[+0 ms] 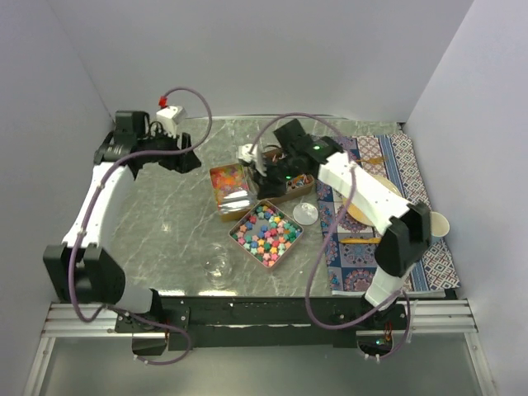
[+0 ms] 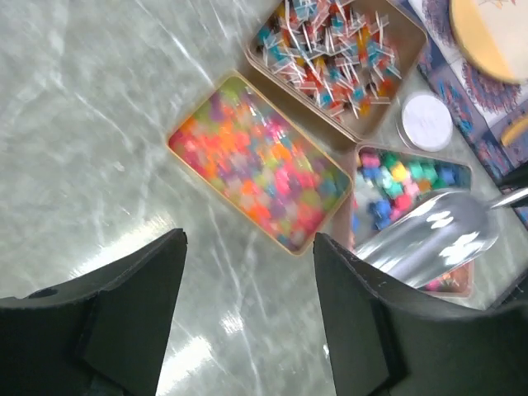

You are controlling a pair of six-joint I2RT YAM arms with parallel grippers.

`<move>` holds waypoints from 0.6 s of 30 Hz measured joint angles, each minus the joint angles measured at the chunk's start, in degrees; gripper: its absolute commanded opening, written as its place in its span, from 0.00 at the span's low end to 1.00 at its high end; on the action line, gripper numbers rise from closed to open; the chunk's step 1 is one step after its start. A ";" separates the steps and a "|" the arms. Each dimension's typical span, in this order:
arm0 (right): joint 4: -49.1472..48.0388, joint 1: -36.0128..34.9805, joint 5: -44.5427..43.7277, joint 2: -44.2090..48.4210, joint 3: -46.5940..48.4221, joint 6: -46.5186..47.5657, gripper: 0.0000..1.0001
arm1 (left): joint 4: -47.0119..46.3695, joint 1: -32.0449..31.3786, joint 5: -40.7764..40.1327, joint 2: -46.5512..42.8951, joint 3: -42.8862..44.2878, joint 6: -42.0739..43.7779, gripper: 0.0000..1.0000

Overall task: Pack the candies
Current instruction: Pick up the spatula from the center of the board, then scoop the fake candies from the storage box.

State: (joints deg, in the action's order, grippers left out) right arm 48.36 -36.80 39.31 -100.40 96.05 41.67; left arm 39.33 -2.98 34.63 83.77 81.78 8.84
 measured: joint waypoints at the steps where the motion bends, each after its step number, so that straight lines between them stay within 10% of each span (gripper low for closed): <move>1: 2.78 1.01 -1.14 1.97 -0.94 1.42 0.00 | -2.49 0.52 -0.02 -1.84 -1.97 -0.42 0.69; 18: 24.70 1.92 -24.63 13.46 -9.46 28.85 0.00 | 11.41 0.92 5.49 -8.83 -15.61 11.10 0.71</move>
State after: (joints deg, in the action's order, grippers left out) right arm 73.06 -34.87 14.68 -86.94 86.59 70.52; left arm 50.74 -2.07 40.12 74.94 66.17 19.94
